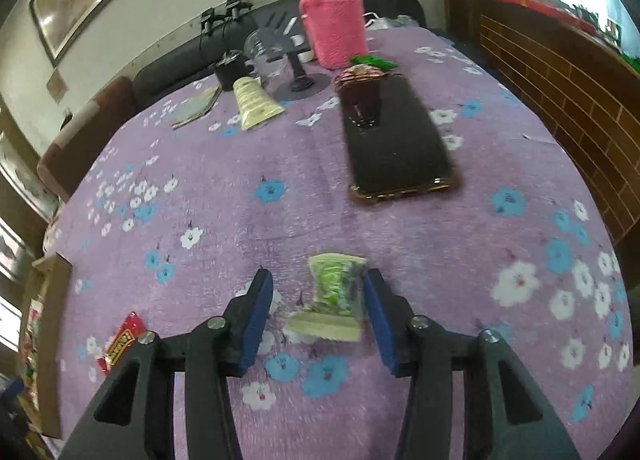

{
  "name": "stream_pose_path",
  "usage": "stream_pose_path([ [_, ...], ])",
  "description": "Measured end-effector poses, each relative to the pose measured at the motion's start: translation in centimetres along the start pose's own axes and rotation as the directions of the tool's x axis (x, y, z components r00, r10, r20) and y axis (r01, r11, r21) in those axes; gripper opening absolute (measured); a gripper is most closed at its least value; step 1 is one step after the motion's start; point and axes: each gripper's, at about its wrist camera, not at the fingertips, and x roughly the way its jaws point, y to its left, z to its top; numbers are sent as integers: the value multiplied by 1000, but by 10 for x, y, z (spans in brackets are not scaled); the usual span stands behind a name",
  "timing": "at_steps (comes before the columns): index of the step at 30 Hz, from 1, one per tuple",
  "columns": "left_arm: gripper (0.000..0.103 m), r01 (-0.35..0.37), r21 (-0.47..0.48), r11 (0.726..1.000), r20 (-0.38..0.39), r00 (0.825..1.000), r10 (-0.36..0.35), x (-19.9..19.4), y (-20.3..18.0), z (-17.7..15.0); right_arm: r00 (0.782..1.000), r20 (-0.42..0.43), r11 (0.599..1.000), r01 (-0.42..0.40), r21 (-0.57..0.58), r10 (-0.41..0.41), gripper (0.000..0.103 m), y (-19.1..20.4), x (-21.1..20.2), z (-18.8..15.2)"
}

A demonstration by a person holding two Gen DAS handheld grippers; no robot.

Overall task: Organize snacks
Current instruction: 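Grasp the cream-green candy with the right gripper while the left grasps the red bar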

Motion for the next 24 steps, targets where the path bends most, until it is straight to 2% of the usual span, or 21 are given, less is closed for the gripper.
stream_pose_path([
  [2, 103, 13, 44, 999, -6, 1000, -12, 17, -12, 12, 1000, 7, 1000, 13, -17, -13, 31, 2, 3, -1],
  [5, 100, 14, 118, 993, -30, 999, -11, 46, -31, 25, 1000, 11, 1000, -16, -5, 16, 31, -1, 2, -2],
  [10, 77, 69, 219, 973, -120, 992, -44, 96, -60, 35, 997, 42, 998, -64, 30, 62, 31, -10, -8, -3],
  [15, 76, 58, 304, 951, -124, 992, -21, 122, -79, 37, 994, 56, 994, -99, 46, 96, 31, -12, -14, -3],
  [16, 71, 54, 309, 949, -130, 991, -14, 128, -81, 38, 993, 58, 994, -103, 43, 101, 31, -11, -15, -3],
  [18, 51, 57, 316, 947, -132, 991, -15, 132, -82, 38, 993, 59, 994, -107, 37, 105, 31, -10, -16, -3],
  [19, 30, 58, 311, 949, -133, 991, -17, 131, -81, 39, 993, 62, 994, -106, 33, 104, 31, -9, -16, -4],
  [20, 18, 60, 302, 952, -133, 991, -21, 131, -80, 40, 993, 63, 994, -104, 31, 102, 31, -8, -17, -4],
  [24, 19, 60, 258, 964, -117, 993, -30, 124, -71, 41, 992, 72, 993, -110, 32, 107, 31, -8, -18, -4],
])
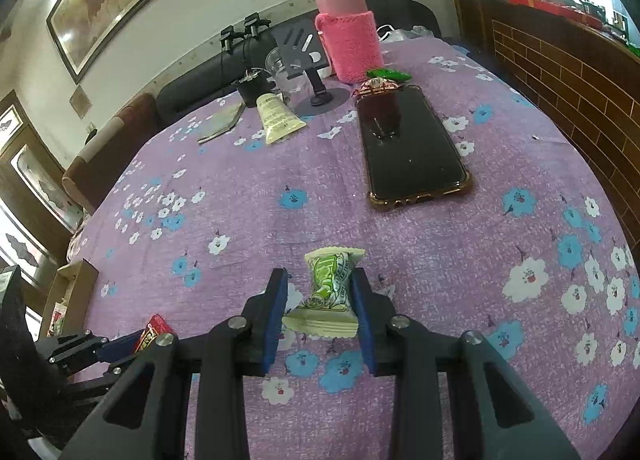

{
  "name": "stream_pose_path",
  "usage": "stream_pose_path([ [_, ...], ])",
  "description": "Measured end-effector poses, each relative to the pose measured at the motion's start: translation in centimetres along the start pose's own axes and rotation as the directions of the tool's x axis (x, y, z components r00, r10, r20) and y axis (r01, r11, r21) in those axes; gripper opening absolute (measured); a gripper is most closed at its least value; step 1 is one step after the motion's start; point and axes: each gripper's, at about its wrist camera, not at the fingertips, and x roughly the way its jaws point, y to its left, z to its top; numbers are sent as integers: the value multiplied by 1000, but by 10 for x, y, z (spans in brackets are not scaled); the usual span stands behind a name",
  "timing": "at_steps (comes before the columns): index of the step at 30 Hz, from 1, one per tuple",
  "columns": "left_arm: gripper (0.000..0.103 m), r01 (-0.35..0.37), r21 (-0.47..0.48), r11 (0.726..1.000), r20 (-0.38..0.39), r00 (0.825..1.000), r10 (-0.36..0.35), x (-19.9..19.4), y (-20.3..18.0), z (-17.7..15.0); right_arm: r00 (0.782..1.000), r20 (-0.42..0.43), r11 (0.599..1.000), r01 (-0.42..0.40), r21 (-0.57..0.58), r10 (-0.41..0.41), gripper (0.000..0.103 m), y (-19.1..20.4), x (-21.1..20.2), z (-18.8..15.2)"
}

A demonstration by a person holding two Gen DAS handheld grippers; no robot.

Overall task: Organize snacks
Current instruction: 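Grasp the cream-green candy with the right gripper while the left grasps the red bar, then carry both snacks into the cardboard box and open both grippers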

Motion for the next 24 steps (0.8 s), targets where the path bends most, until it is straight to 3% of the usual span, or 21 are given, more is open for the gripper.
stream_pose_path([
  [6, 19, 16, -89, 996, 80, 997, -8, -45, 22, -18, 1000, 22, 1000, -19, -2, 19, 31, 1, -4, -2],
  [10, 19, 31, -190, 981, 154, 988, -2, -95, 51, -40, 998, 31, 999, -51, -13, 51, 31, 6, -7, -4],
  [14, 19, 39, -335, 941, 224, 974, 40, -150, 103, -75, 997, 57, 998, -54, -41, 57, 31, 15, -13, -6],
  [18, 19, -2, -437, 900, 237, 964, 118, -183, 147, -110, 998, 51, 995, -40, -93, 45, 31, 43, -20, -9],
  [24, 19, -48, -550, 834, 227, 952, 205, -205, 195, -158, 986, -2, 970, -166, -179, 168, 31, 126, -33, -21],
])
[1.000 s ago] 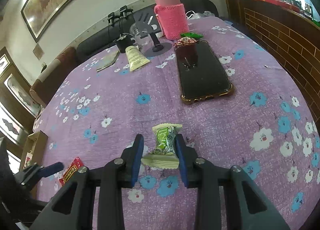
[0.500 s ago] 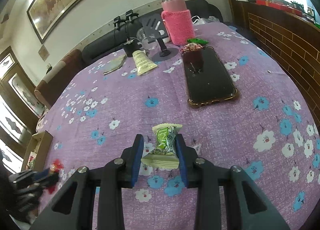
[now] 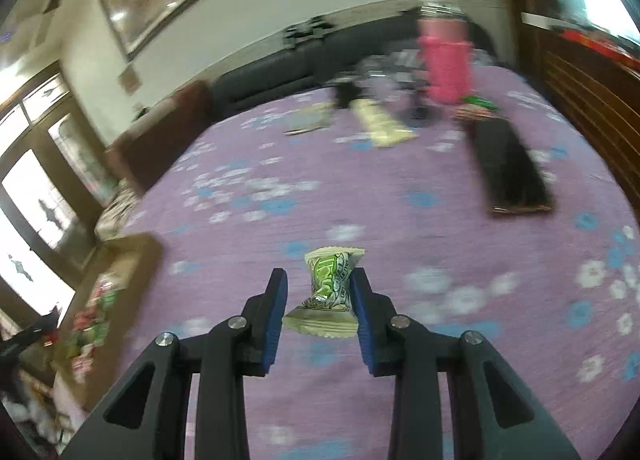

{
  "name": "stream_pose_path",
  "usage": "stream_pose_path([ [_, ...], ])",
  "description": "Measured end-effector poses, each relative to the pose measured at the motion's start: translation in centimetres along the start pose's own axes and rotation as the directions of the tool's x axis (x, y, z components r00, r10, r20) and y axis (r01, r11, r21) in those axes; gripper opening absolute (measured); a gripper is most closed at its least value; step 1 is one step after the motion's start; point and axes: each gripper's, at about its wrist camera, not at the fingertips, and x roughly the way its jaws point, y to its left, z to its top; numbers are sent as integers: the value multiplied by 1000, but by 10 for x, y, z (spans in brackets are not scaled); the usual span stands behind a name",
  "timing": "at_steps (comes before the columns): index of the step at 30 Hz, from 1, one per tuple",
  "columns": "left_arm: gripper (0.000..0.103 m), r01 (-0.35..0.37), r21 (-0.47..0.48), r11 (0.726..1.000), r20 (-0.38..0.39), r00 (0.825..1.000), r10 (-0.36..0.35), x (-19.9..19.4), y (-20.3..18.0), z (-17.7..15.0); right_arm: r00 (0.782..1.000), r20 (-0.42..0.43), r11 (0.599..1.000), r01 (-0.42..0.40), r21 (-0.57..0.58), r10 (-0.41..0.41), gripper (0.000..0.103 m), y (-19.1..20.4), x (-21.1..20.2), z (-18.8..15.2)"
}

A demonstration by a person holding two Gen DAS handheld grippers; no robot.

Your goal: Organize snacks

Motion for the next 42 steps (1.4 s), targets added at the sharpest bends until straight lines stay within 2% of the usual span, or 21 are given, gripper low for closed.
stream_pose_path([
  [4, 19, -8, -60, 998, -4, 1000, 7, -2, 28, -10, 997, -18, 989, -78, -125, 77, 31, 76, 3, 0],
  [10, 20, -47, -90, 995, -9, 999, 46, -5, 52, -22, 972, -117, 938, -227, -262, 203, 32, 181, 20, -23],
  [14, 20, -100, -78, 992, -14, 995, 99, -5, 62, -28, 950, -203, 905, -293, -308, 238, 32, 231, 42, -48],
  [17, 20, -119, -80, 990, -20, 993, 118, -3, 68, -31, 938, -258, 888, -313, -336, 233, 32, 257, 60, -67],
  [20, 20, -121, -89, 989, -25, 993, 119, -2, 72, -32, 933, -287, 879, -314, -359, 216, 32, 274, 75, -80],
  [22, 20, -119, -89, 989, -27, 993, 117, 1, 72, -33, 938, -288, 876, -298, -380, 194, 32, 281, 81, -86],
  [29, 23, -112, -90, 990, -27, 994, 110, 5, 72, -35, 939, -305, 882, -274, -384, 159, 32, 280, 95, -94],
  [32, 34, -102, -100, 990, -6, 995, 102, 1, 71, -34, 941, -298, 885, -269, -379, 159, 33, 278, 97, -95],
  [34, 50, -101, -100, 990, 18, 994, 103, -6, 70, -33, 942, -290, 886, -273, -376, 168, 34, 278, 94, -94],
  [35, 53, -101, -103, 989, 32, 994, 105, -9, 69, -32, 944, -281, 886, -272, -376, 171, 34, 278, 91, -93],
  [37, 69, -100, -112, 989, 60, 992, 107, -16, 68, -30, 948, -263, 884, -272, -379, 178, 39, 278, 85, -92],
  [39, 75, -104, -119, 987, 82, 990, 114, -22, 67, -28, 953, -241, 884, -268, -383, 185, 42, 278, 78, -90],
  [42, 79, -123, -115, 986, 112, 984, 136, -32, 63, -25, 957, -215, 892, -262, -369, 192, 42, 274, 69, -89],
])
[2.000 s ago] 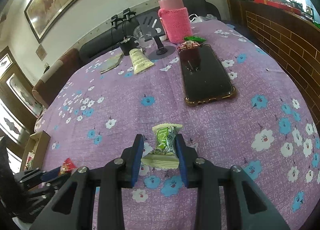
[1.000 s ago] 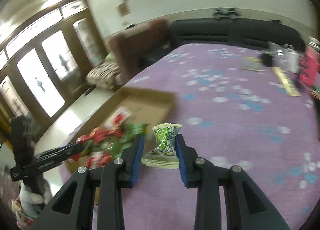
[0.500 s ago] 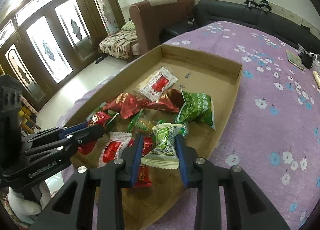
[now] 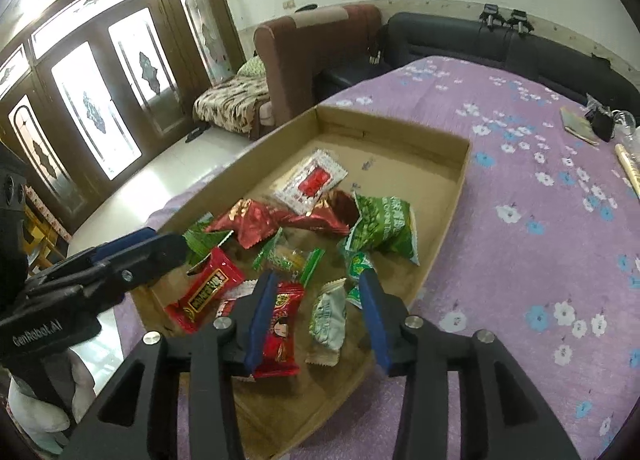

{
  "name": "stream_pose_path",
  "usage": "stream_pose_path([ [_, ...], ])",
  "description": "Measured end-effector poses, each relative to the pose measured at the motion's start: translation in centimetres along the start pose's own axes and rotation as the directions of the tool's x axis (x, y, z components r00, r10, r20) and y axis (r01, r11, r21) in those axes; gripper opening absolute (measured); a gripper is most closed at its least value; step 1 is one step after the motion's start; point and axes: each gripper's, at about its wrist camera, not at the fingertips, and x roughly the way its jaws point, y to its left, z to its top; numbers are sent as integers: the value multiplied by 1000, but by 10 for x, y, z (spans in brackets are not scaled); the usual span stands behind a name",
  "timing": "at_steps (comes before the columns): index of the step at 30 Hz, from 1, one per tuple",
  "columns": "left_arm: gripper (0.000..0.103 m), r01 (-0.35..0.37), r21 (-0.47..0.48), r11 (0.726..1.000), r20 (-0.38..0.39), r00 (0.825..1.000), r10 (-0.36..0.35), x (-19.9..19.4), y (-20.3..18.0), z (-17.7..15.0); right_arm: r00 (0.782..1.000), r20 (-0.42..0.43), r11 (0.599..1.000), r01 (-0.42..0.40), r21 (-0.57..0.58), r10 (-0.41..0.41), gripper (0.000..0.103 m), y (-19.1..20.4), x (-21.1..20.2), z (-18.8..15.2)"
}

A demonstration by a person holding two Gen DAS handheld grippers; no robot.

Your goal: Organize snacks

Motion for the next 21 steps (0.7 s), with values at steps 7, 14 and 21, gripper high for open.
stream_pose_path([
  [7, 102, -225, 56, 973, 145, 966, 215, -25, -23, 2, 997, 69, 998, 18, 62, -22, 50, -6, -29, -11],
  [14, 102, -315, 124, 941, 182, 940, 290, -32, -47, -2, 990, 120, 994, 63, 93, -74, 56, -11, -51, -25],
  [21, 102, -307, 159, 938, 159, 946, 283, -34, -67, -8, 984, 133, 986, 104, 127, -120, 62, -18, -63, -38],
])
